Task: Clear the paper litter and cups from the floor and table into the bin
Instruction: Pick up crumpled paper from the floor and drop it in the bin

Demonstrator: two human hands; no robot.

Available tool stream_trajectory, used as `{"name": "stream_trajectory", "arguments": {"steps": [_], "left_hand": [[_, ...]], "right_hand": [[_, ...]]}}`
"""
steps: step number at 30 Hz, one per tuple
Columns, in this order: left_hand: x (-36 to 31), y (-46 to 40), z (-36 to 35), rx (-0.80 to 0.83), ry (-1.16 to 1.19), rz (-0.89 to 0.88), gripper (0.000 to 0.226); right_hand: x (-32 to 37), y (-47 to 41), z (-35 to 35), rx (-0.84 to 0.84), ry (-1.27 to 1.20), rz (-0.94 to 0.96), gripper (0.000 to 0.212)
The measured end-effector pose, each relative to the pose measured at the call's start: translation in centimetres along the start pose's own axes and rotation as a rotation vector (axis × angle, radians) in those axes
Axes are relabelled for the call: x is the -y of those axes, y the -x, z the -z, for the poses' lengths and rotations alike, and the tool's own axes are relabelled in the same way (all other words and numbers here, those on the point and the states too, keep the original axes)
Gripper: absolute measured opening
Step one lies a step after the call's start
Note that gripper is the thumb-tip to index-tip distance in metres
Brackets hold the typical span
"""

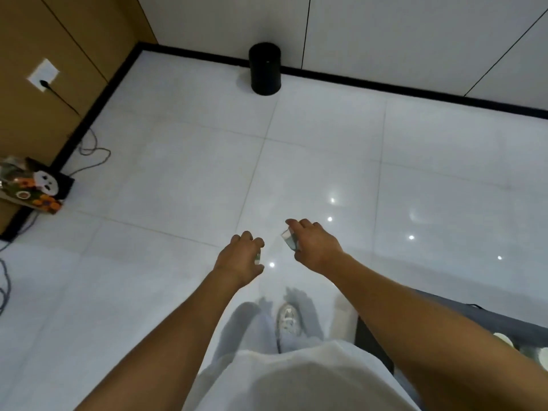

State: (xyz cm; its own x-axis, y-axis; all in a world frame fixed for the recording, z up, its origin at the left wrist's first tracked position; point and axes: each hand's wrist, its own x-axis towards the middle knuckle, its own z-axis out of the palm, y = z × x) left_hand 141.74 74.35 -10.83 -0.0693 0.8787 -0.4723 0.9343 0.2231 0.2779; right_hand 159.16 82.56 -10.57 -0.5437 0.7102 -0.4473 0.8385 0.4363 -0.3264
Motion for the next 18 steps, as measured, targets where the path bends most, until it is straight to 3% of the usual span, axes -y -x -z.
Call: {"name": "stream_trajectory", "arguments": {"steps": [18], "left_hand": [[14.2, -39.8, 27.1, 0.003, -0.044, -0.081, 0.047]], "right_hand": [[1.3, -41.3, 20.3, -0.048, -0.104, -0.129, 0.073]]}}
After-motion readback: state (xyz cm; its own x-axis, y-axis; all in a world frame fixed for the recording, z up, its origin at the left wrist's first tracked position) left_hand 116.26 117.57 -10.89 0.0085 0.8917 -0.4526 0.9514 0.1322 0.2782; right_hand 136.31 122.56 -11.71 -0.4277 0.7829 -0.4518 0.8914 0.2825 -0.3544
